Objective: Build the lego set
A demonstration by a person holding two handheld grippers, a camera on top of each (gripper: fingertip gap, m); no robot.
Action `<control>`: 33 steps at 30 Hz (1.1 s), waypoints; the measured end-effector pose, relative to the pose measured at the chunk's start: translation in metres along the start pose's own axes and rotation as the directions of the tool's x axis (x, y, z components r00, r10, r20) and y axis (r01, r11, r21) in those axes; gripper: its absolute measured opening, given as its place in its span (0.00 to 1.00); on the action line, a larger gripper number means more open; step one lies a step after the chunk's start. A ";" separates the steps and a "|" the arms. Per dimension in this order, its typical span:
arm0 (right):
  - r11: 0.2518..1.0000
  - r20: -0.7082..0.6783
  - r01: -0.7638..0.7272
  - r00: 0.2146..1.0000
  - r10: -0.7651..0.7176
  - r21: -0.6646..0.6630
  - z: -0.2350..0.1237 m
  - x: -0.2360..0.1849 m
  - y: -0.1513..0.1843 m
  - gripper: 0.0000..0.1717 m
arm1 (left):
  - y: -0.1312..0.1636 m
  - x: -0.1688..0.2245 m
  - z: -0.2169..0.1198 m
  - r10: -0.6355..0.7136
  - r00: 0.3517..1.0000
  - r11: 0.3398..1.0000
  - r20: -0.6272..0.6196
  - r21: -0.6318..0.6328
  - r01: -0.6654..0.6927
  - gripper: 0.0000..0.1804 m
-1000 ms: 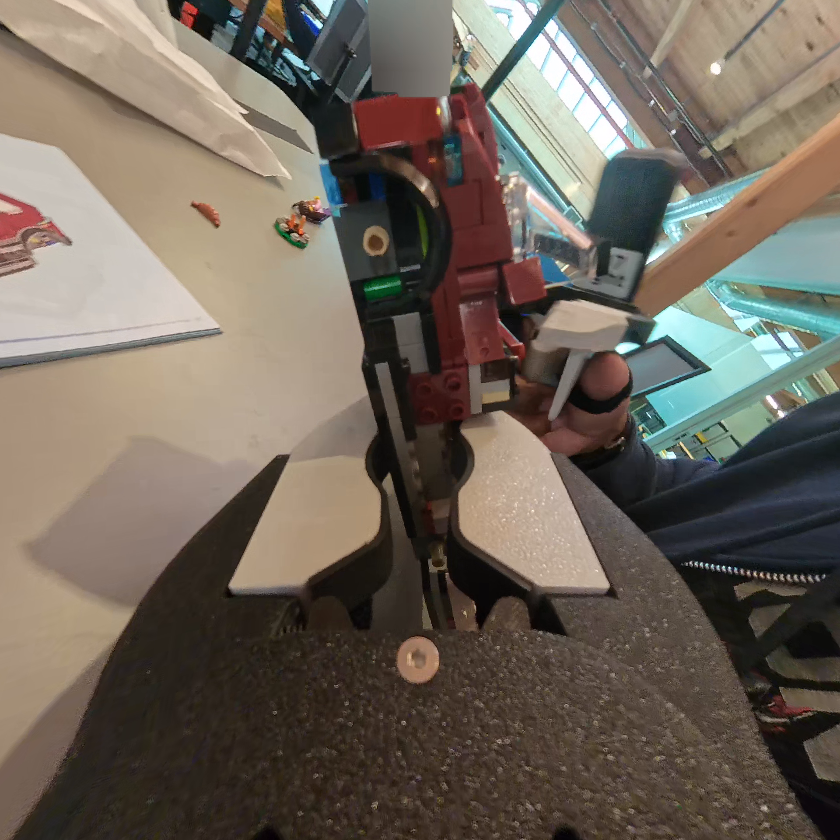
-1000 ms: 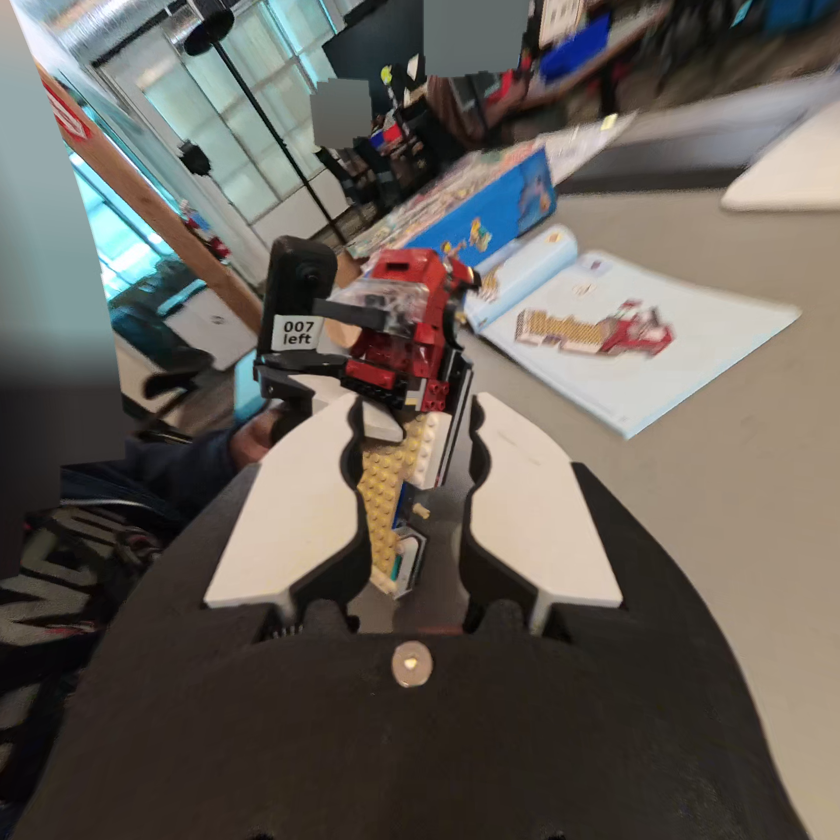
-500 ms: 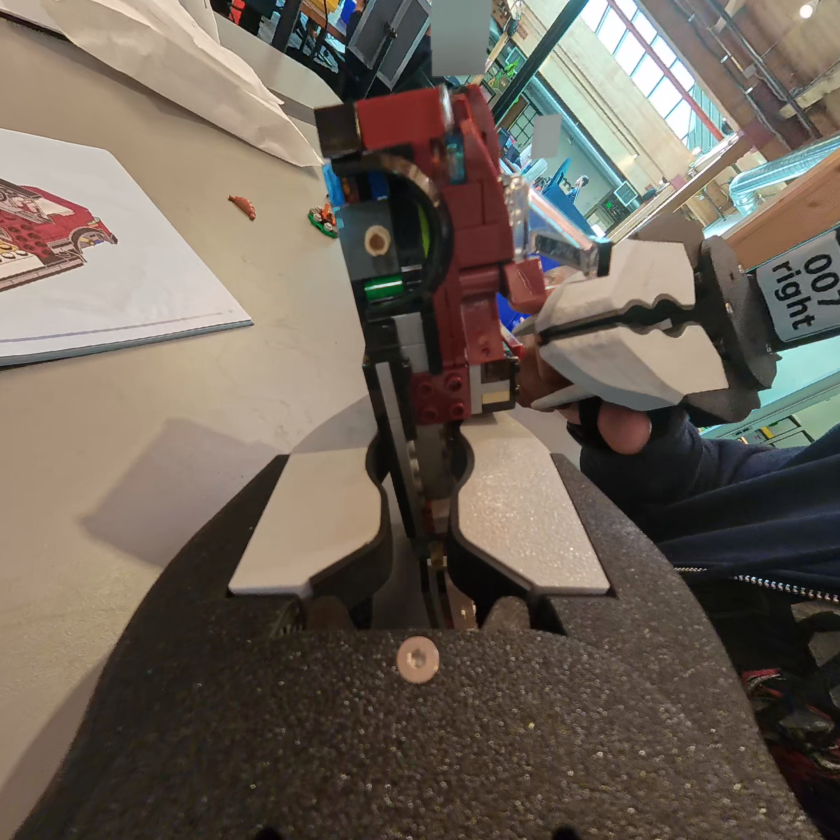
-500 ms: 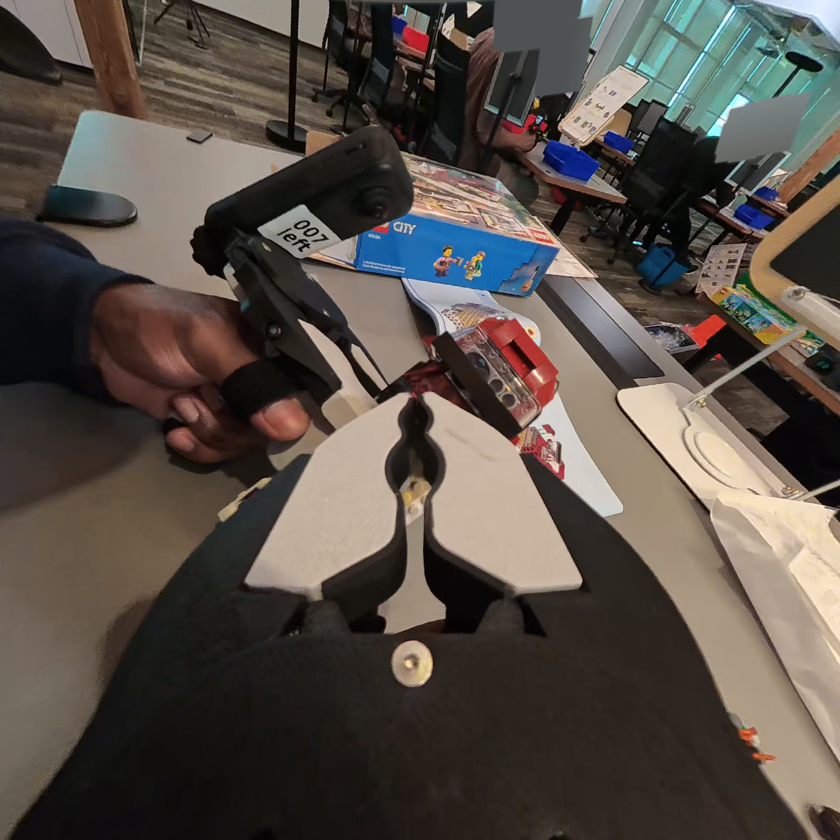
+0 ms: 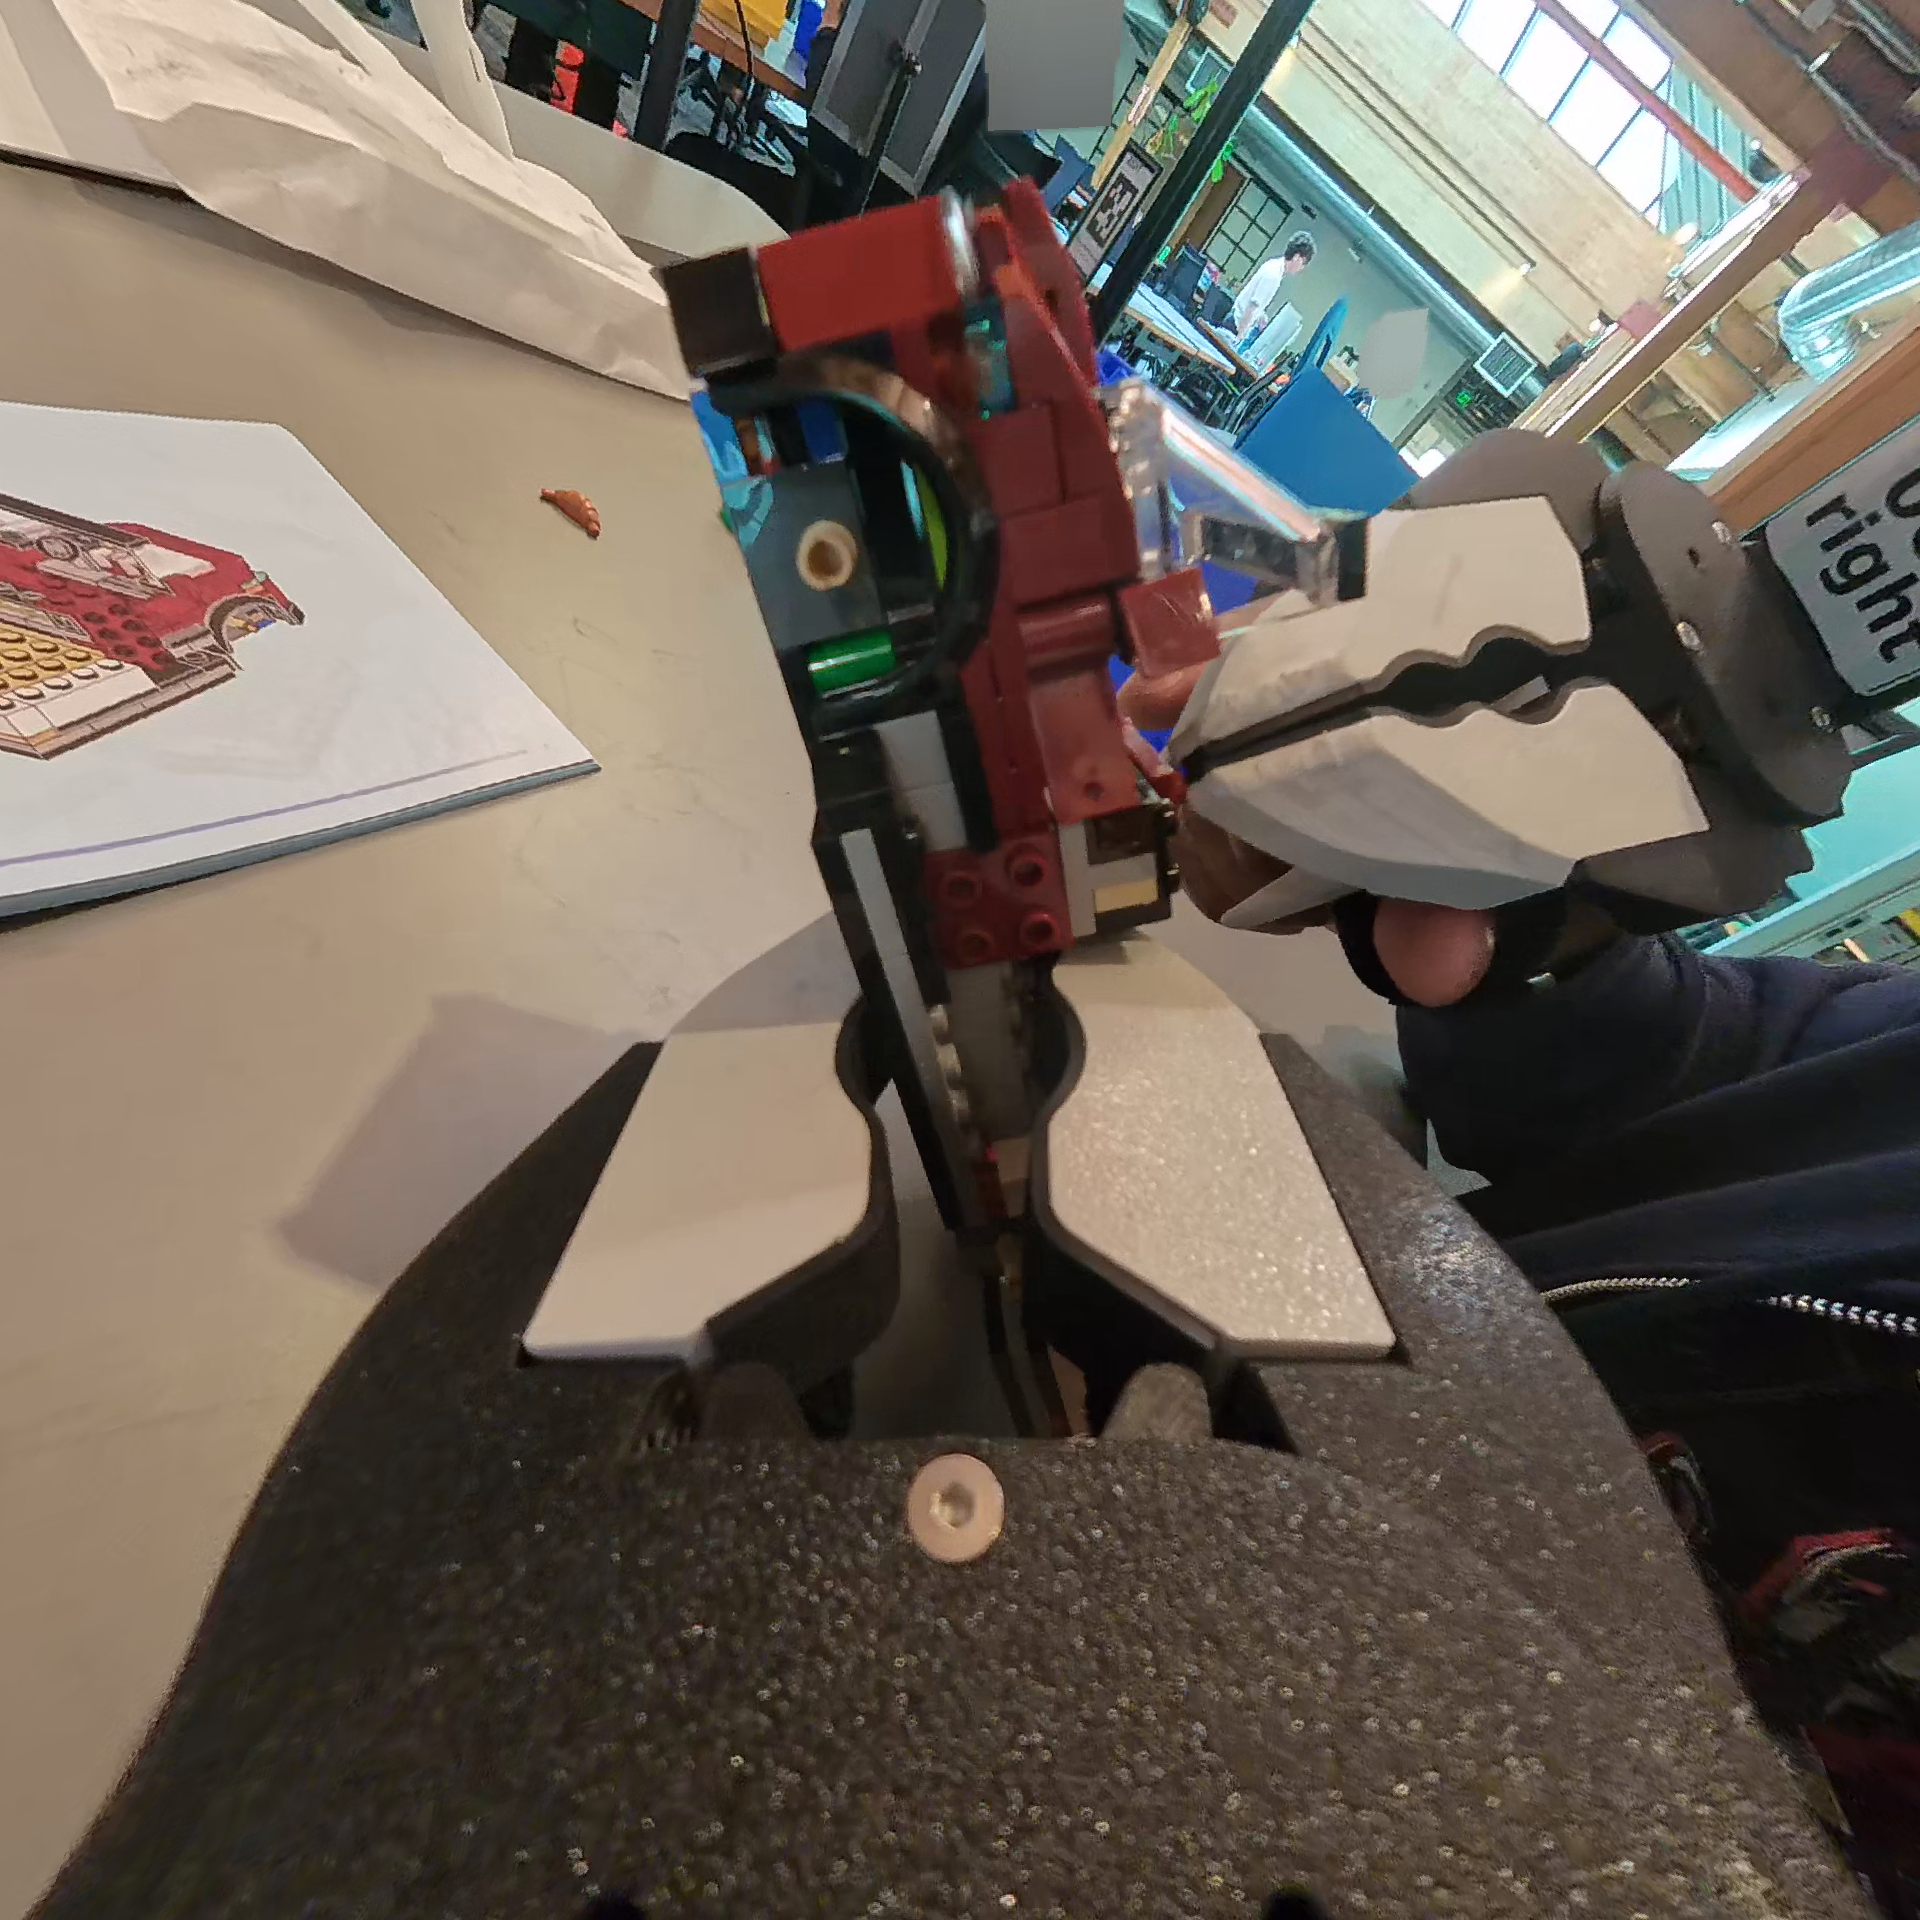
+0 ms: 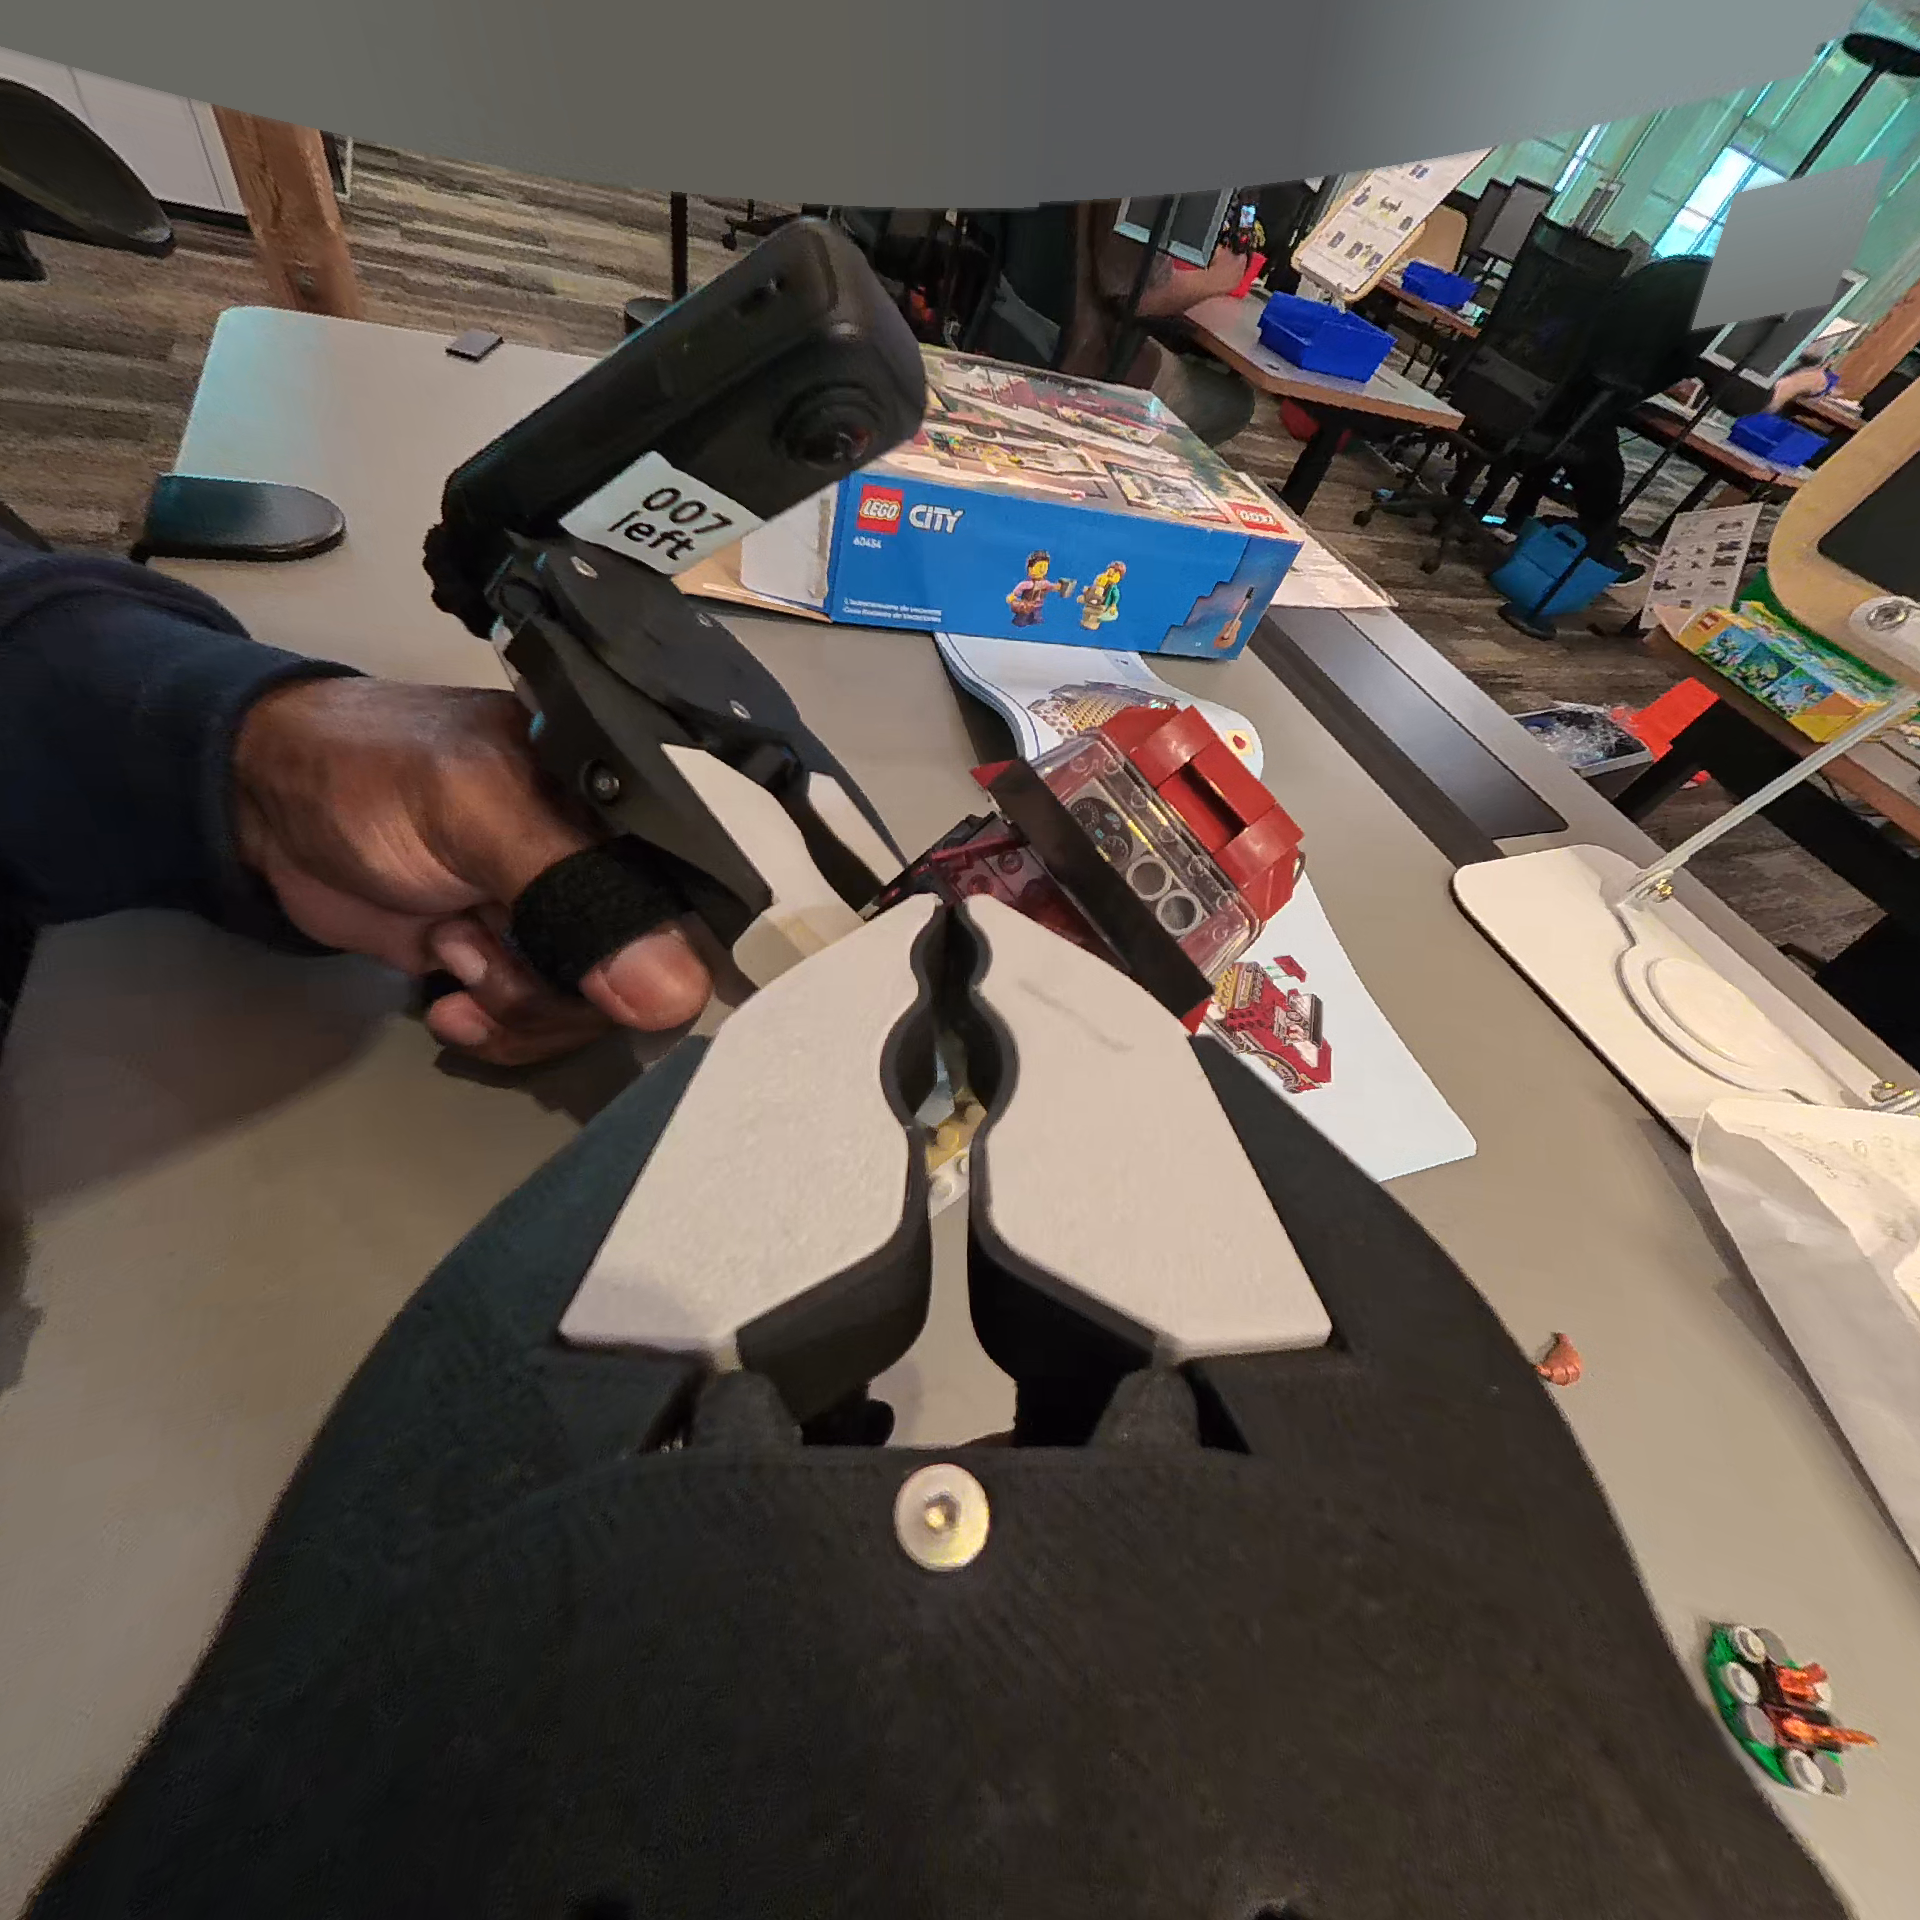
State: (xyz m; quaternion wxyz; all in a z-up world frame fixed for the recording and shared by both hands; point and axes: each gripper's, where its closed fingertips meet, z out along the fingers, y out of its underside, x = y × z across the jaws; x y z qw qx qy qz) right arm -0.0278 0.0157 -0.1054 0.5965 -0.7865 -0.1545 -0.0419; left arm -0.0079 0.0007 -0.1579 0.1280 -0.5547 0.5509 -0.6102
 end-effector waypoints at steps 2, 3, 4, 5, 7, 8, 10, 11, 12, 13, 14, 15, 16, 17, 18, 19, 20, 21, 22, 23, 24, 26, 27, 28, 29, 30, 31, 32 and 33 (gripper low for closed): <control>1.000 0.001 -0.008 1.000 0.008 -0.001 -0.001 0.000 -0.001 0.00 | -0.001 0.001 0.000 0.012 1.000 1.000 0.003 0.001 -0.012 0.13; 1.000 0.003 -0.012 1.000 0.012 -0.003 -0.001 0.000 -0.001 0.00 | -0.001 0.001 0.000 0.016 1.000 1.000 0.003 0.001 -0.016 0.13; 1.000 0.005 -0.015 1.000 0.015 -0.004 -0.001 -0.001 -0.001 0.00 | -0.001 0.001 0.000 0.019 1.000 1.000 0.002 0.001 -0.019 0.13; 1.000 0.007 -0.019 1.000 0.019 -0.006 -0.001 -0.001 -0.001 0.00 | -0.001 0.001 0.000 0.022 1.000 1.000 0.003 0.001 -0.022 0.13; 0.999 0.010 -0.031 0.999 0.031 -0.009 -0.001 -0.001 -0.001 0.00 | 0.000 0.001 -0.001 0.027 1.000 1.000 0.004 -0.001 -0.027 0.13; 0.999 0.013 -0.035 0.999 0.035 -0.008 -0.001 -0.001 -0.001 0.00 | 0.000 0.001 -0.001 0.032 0.999 0.999 0.004 -0.002 -0.032 0.13; 0.999 0.021 -0.046 0.999 0.046 0.001 -0.002 -0.002 -0.003 0.00 | -0.001 0.003 -0.001 0.040 0.999 0.999 -0.003 0.004 -0.040 0.13; 0.999 0.025 -0.052 0.998 0.052 0.006 -0.002 -0.002 -0.004 0.00 | -0.002 0.004 -0.001 0.042 0.999 0.999 -0.010 0.008 -0.041 0.13; 0.999 0.025 -0.053 0.998 0.053 0.006 -0.002 -0.002 -0.004 0.00 | -0.002 0.004 -0.002 0.043 0.999 0.999 -0.011 0.009 -0.043 0.13; 0.999 0.023 -0.050 0.999 0.049 0.006 -0.002 -0.002 -0.003 0.00 | -0.002 0.004 -0.002 0.044 0.999 0.999 -0.009 0.008 -0.044 0.13; 0.999 0.023 -0.050 0.998 0.050 0.007 -0.002 -0.002 -0.003 0.00 | -0.002 0.004 -0.002 0.046 0.999 0.999 -0.007 0.007 -0.046 0.13; 0.998 0.026 -0.054 0.998 0.054 0.008 -0.002 -0.002 -0.003 0.00 | -0.002 0.004 -0.002 0.050 0.999 0.999 -0.008 0.005 -0.050 0.13; 0.998 0.029 -0.058 0.998 0.057 0.010 -0.002 -0.002 -0.004 0.00 | -0.002 0.004 -0.002 0.054 0.999 0.999 -0.009 0.006 -0.054 0.13; 0.998 0.028 -0.055 0.998 0.055 0.010 -0.002 -0.002 -0.003 0.00 | -0.002 0.004 -0.002 0.054 0.998 0.999 -0.011 0.007 -0.054 0.13; 0.999 0.025 -0.052 0.998 0.052 0.009 -0.002 -0.002 -0.003 0.00 | -0.002 0.005 -0.002 0.051 0.999 0.999 -0.012 0.006 -0.051 0.13; 0.999 0.022 -0.052 0.998 0.052 0.008 -0.002 -0.002 -0.003 0.00 | -0.002 0.004 -0.001 0.049 0.999 0.999 -0.010 0.006 -0.049 0.13; 0.999 0.023 -0.053 0.998 0.052 0.006 -0.002 -0.002 -0.003 0.00 | -0.002 0.004 -0.001 0.050 0.999 0.999 -0.009 0.005 -0.050 0.13; 0.999 0.022 -0.052 0.998 0.052 0.003 -0.002 -0.002 -0.002 0.00 | -0.002 0.004 -0.001 0.048 0.999 0.999 -0.007 0.003 -0.048 0.13; 0.999 0.019 -0.050 0.999 0.050 -0.002 -0.002 -0.002 -0.001 0.00 | -0.001 0.003 -0.001 0.043 0.999 0.999 -0.006 -0.001 -0.043 0.13; 0.999 0.015 -0.047 0.999 0.047 -0.007 -0.002 -0.002 0.000 0.00 | -0.001 0.002 0.000 0.033 0.999 0.999 -0.007 -0.003 -0.033 0.13; 0.999 0.011 -0.039 0.999 0.039 -0.008 -0.002 -0.002 0.000 0.00 | -0.001 0.003 0.000 0.017 1.000 1.000 -0.017 0.000 -0.017 0.13; 1.000 -0.019 -0.005 1.000 0.005 -0.022 -0.002 0.000 0.002 0.00 | 0.000 0.002 0.002 -0.033 0.999 0.999 -0.033 -0.001 0.033 0.13; 1.000 -0.030 0.004 1.000 -0.004 -0.028 -0.003 0.002 0.003 0.00 | 0.001 0.001 0.003 -0.053 0.998 0.999 -0.033 -0.005 0.053 0.13; 1.000 -0.033 -0.001 0.999 0.000 -0.027 -0.004 0.003 0.003 0.00 | 0.001 -0.001 0.003 -0.079 0.996 0.997 -0.038 -0.005 0.079 0.13; 1.000 -0.034 -0.010 0.999 0.009 -0.021 -0.005 0.004 0.003 0.00 | 0.001 -0.002 0.003 -0.104 0.994 0.995 -0.044 -0.005 0.104 0.13; 1.000 -0.038 -0.016 0.999 0.015 -0.020 -0.006 0.006 0.003 0.00 | 0.001 -0.004 0.002 -0.124 0.991 0.992 -0.047 -0.005 0.124 0.13; 1.000 -0.043 -0.016 0.999 0.015 -0.027 -0.006 0.007 0.005 0.00 | 0.001 -0.005 0.001 -0.136 0.989 0.991 -0.051 -0.001 0.136 0.13; 0.999 -0.047 -0.012 0.999 0.010 -0.038 -0.006 0.008 0.007 0.00 | 0.000 -0.005 0.001 -0.142 0.988 0.990 -0.058 0.003 0.142 0.13; 0.999 -0.048 -0.007 0.999 0.005 -0.046 -0.005 0.008 0.008 0.00 | -0.001 -0.004 0.001 -0.142 0.988 0.990 -0.061 0.005 0.143 0.13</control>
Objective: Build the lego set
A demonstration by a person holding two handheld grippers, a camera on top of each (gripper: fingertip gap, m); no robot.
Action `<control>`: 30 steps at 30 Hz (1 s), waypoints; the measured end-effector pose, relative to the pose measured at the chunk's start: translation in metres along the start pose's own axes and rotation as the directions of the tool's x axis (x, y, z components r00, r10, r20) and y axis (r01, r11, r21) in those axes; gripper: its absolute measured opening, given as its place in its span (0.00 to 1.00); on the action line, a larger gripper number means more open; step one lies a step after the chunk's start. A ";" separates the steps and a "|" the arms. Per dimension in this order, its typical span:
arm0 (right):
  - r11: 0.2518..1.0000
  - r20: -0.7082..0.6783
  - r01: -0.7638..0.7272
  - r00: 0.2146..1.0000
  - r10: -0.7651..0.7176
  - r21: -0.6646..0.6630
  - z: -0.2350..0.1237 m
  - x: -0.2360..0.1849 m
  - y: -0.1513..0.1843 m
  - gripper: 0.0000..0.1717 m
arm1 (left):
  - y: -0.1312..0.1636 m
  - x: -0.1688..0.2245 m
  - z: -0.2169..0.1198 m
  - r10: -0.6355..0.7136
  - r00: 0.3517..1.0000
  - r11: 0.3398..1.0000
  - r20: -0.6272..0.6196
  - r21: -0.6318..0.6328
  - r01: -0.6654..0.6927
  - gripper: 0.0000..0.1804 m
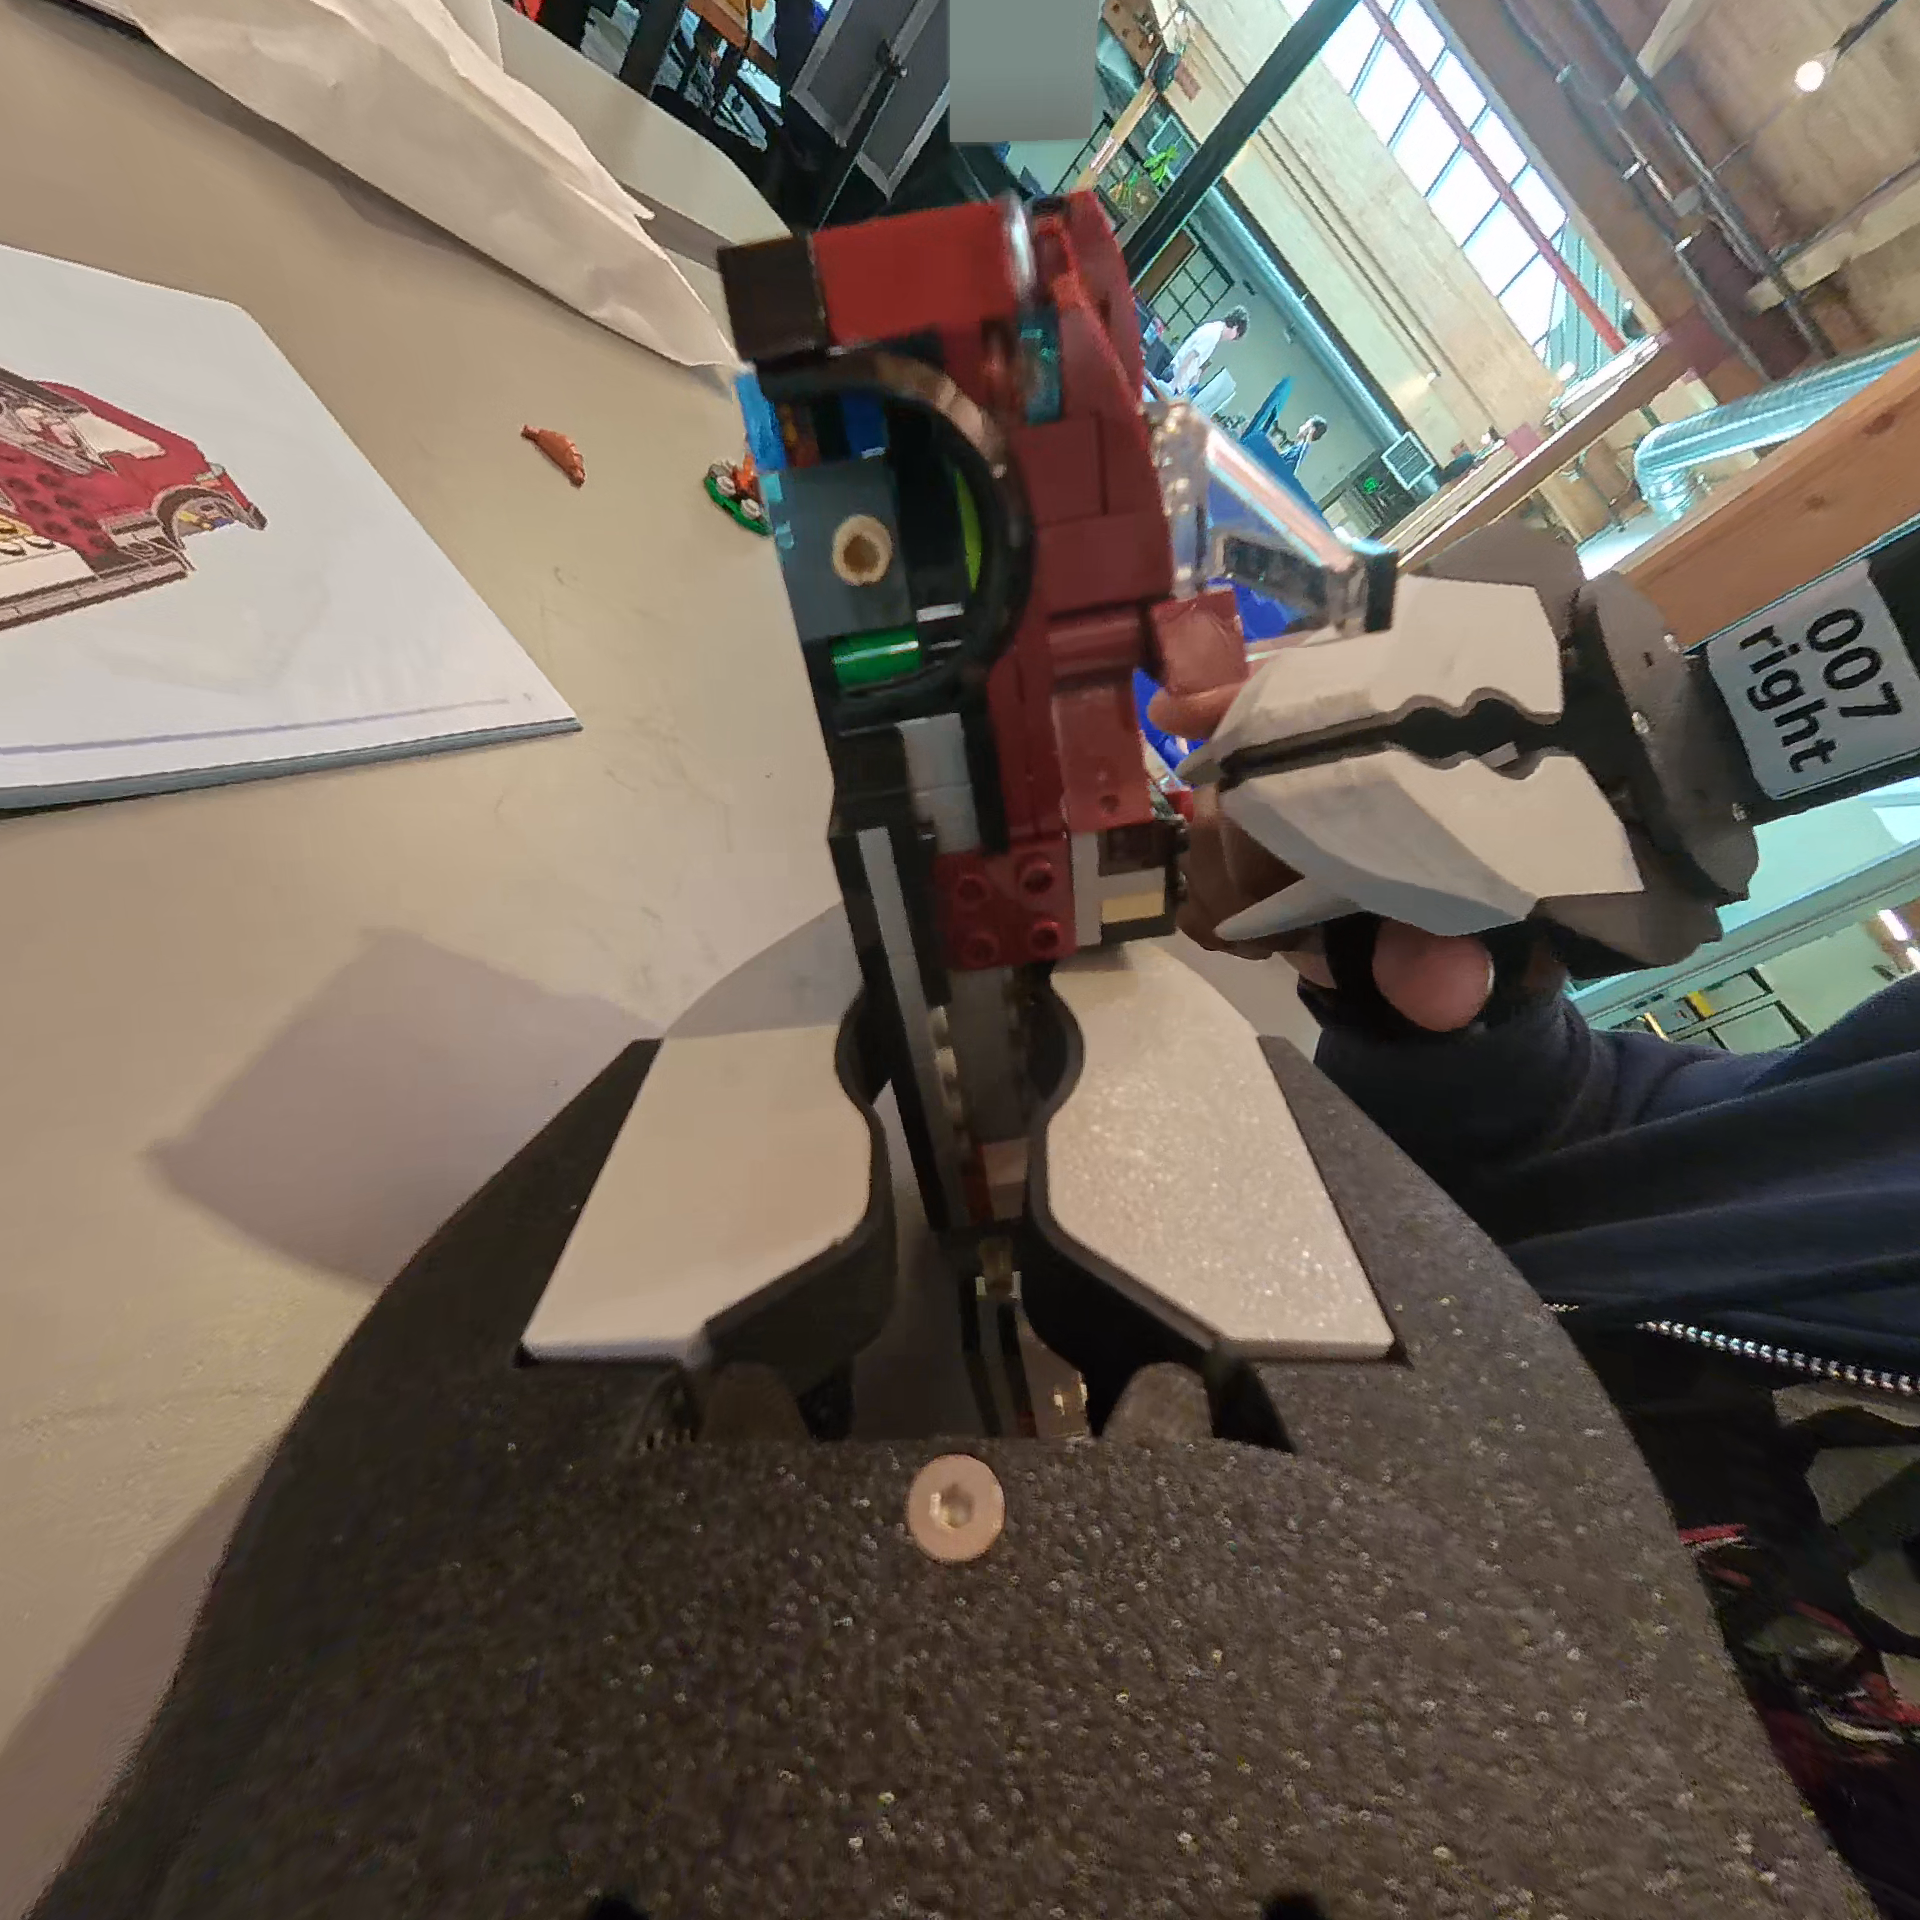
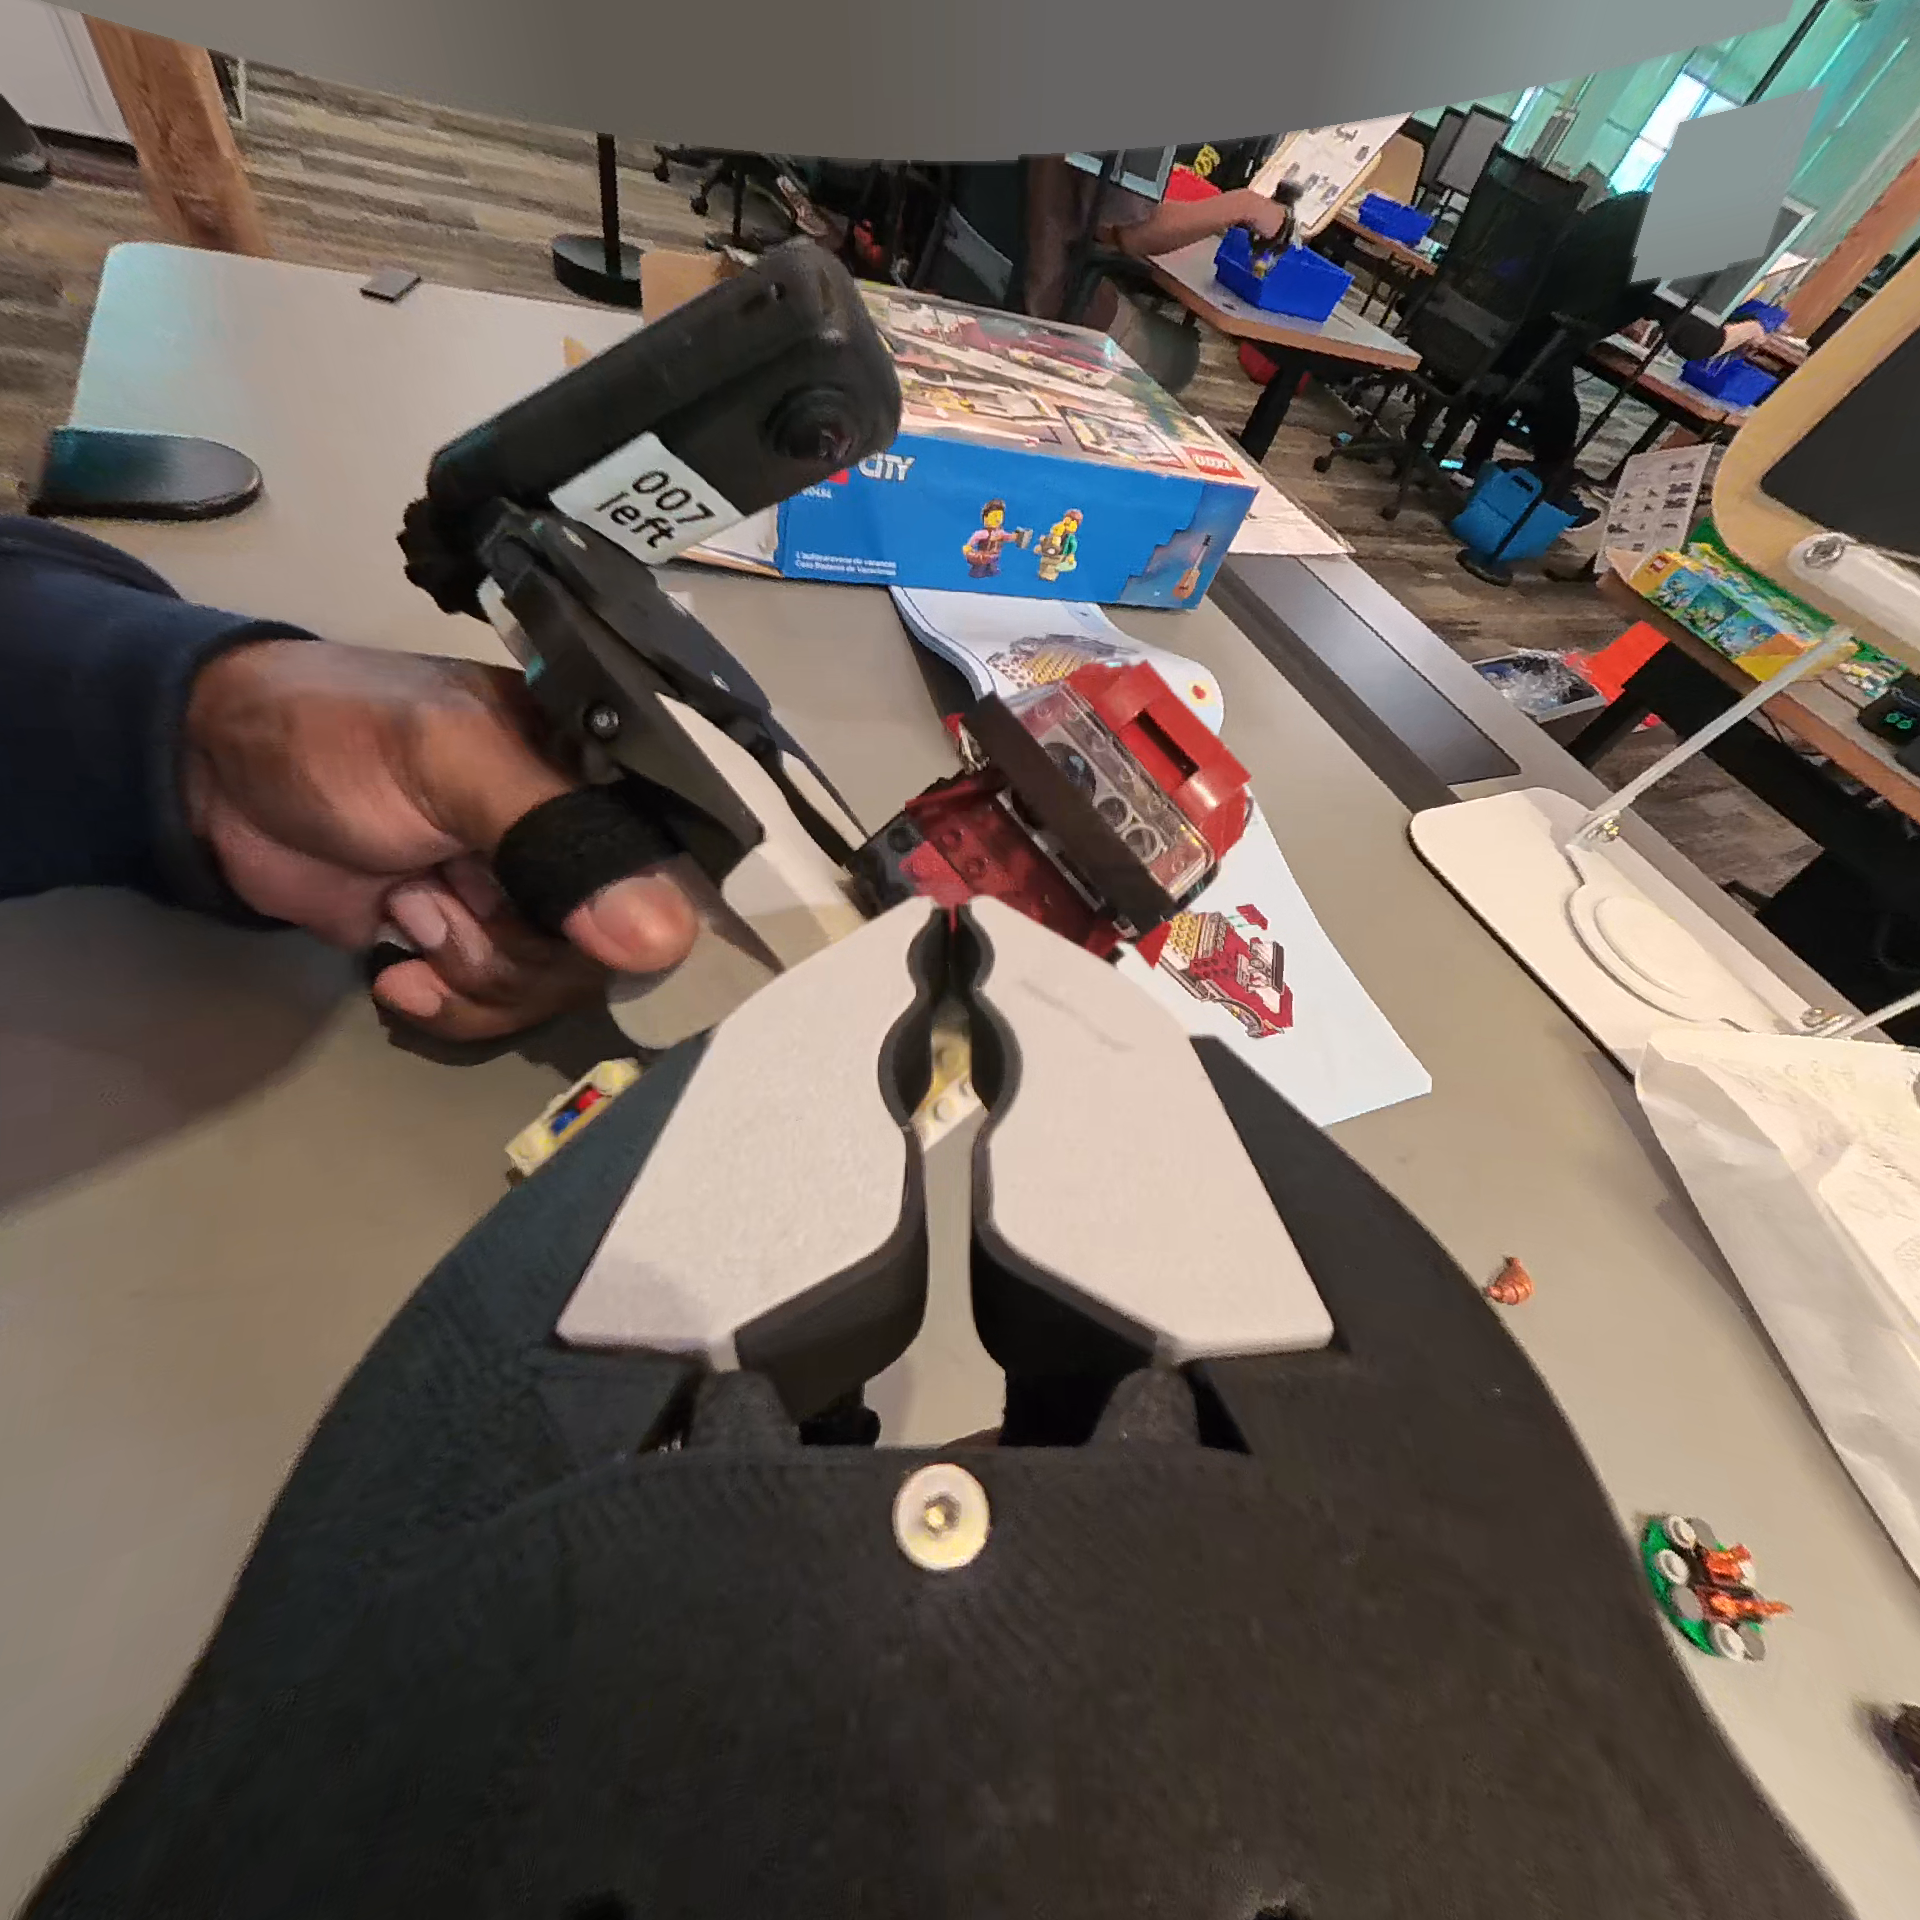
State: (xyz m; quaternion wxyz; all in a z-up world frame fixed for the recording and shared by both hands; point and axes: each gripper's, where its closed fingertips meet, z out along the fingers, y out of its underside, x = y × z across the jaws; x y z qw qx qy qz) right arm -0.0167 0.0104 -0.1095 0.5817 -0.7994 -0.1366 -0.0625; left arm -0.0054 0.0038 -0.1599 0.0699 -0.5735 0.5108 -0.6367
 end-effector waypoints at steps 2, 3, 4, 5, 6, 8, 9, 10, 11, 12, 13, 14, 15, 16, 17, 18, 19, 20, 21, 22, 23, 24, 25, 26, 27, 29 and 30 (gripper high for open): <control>1.000 -0.004 0.006 1.000 -0.006 -0.009 0.002 0.000 0.002 0.01 | 0.001 0.001 0.000 0.006 1.000 1.000 -0.001 -0.003 -0.006 0.13; 1.000 -0.006 0.011 1.000 -0.011 -0.014 0.002 0.000 0.002 0.01 | 0.001 0.001 0.000 0.009 1.000 1.000 -0.004 -0.003 -0.009 0.13; 1.000 -0.011 0.015 1.000 -0.015 -0.024 0.003 0.000 0.004 0.01 | 0.001 0.002 0.000 0.013 1.000 1.000 -0.008 -0.002 -0.013 0.13; 0.999 -0.016 0.019 1.000 -0.020 -0.028 0.003 0.001 0.005 0.00 | 0.000 0.003 0.000 0.021 1.000 1.000 -0.013 -0.002 -0.021 0.13; 0.999 -0.018 0.017 1.000 -0.018 -0.027 0.003 0.001 0.005 0.00 | 0.001 0.004 0.001 0.031 0.999 0.999 -0.011 -0.005 -0.031 0.13; 1.000 -0.005 -0.005 1.000 0.005 -0.025 0.002 0.000 0.005 0.00 | 0.002 0.005 0.001 0.047 0.999 0.999 -0.014 -0.010 -0.047 0.13; 1.000 0.001 -0.014 1.000 0.014 -0.020 0.001 0.000 0.004 0.00 | 0.002 0.006 0.001 0.057 0.998 0.998 -0.017 -0.011 -0.057 0.13; 1.000 0.006 -0.018 1.000 0.018 -0.013 0.000 0.000 0.004 0.00 | 0.002 0.007 0.000 0.067 0.998 0.998 -0.019 -0.010 -0.067 0.13; 1.000 0.010 -0.022 1.000 0.022 -0.010 0.000 -0.001 0.003 0.00 | 0.001 0.008 0.000 0.076 0.997 0.997 -0.020 -0.010 -0.076 0.13; 1.000 0.014 -0.021 1.000 0.021 -0.008 -0.001 -0.002 0.003 0.00 | 0.001 0.008 0.000 0.082 0.996 0.997 -0.020 -0.012 -0.082 0.13; 1.000 0.019 -0.018 1.000 0.018 -0.009 0.000 -0.003 0.003 0.00 | 0.002 0.009 0.001 0.084 0.996 0.996 -0.020 -0.014 -0.084 0.13; 1.000 0.025 -0.016 1.000 0.017 -0.012 0.000 -0.005 0.003 0.00 | 0.002 0.008 0.001 0.083 0.996 0.996 -0.019 -0.017 -0.083 0.13; 1.000 0.028 -0.014 0.999 0.014 -0.017 0.000 -0.007 0.003 0.00 | 0.002 0.008 0.001 0.078 0.997 0.997 -0.018 -0.019 -0.079 0.13; 1.000 0.031 -0.009 0.999 0.010 -0.027 0.000 -0.007 0.005 0.00 | 0.003 0.007 0.002 0.070 0.997 0.997 -0.014 -0.022 -0.070 0.13; 0.999 0.028 -0.003 1.000 0.004 -0.040 -0.002 -0.006 0.007 0.03 | 0.003 0.006 0.004 0.056 0.998 0.998 -0.010 -0.024 -0.056 0.13; 0.999 0.017 -0.001 1.000 0.002 -0.052 -0.005 -0.002 0.010 0.05 | 0.003 0.004 0.005 0.030 1.000 0.999 -0.005 -0.026 -0.030 0.13; 0.998 0.013 -0.012 1.000 0.013 -0.054 -0.011 0.002 0.012 0.05 | 0.004 0.001 0.005 -0.002 1.000 1.000 0.002 -0.029 0.002 0.13; 0.997 0.016 -0.040 0.999 0.041 -0.059 -0.019 0.007 0.015 0.05 | 0.004 -0.002 0.004 -0.037 0.999 0.999 0.005 -0.029 0.037 0.13; 0.995 0.013 -0.075 0.997 0.076 -0.071 -0.027 0.012 0.020 0.05 | 0.003 -0.004 0.002 -0.067 0.998 0.997 -0.002 -0.025 0.067 0.13; 0.990 0.008 -0.104 0.994 0.105 -0.096 -0.035 0.018 0.028 0.05 | 0.001 -0.005 0.000 -0.091 0.996 0.996 -0.019 -0.016 0.091 0.13; 0.982 0.003 -0.127 0.992 0.129 -0.138 -0.043 0.022 0.039 0.04 | -0.001 -0.005 -0.001 -0.112 0.993 0.994 -0.035 -0.007 0.111 0.13; 0.972 -0.009 -0.143 0.990 0.144 -0.188 -0.050 0.025 0.053 0.05 | -0.001 -0.006 -0.001 -0.129 0.991 0.992 -0.042 -0.006 0.129 0.13; 0.959 -0.021 -0.148 0.989 0.148 -0.240 -0.056 0.027 0.067 0.05 | -0.001 -0.007 -0.001 -0.142 0.989 0.990 -0.044 -0.010 0.141 0.13; 0.947 -0.022 -0.147 0.989 0.147 -0.286 -0.061 0.026 0.080 0.05 | -0.001 -0.007 -0.001 -0.148 0.988 0.989 -0.049 -0.013 0.147 0.13; 0.936 -0.007 -0.141 0.989 0.147 -0.323 -0.064 0.023 0.091 0.05 | -0.001 -0.006 -0.001 -0.150 0.987 0.989 -0.055 -0.013 0.149 0.13; 0.911 0.029 -0.133 0.987 0.157 -0.390 -0.064 0.014 0.111 0.06 | -0.001 -0.005 -0.001 -0.155 0.985 0.988 -0.071 -0.016 0.154 0.13; 0.890 0.042 -0.139 0.984 0.174 -0.433 -0.064 0.011 0.120 0.08 | -0.001 -0.004 -0.001 -0.161 0.984 0.987 -0.078 -0.017 0.160 0.13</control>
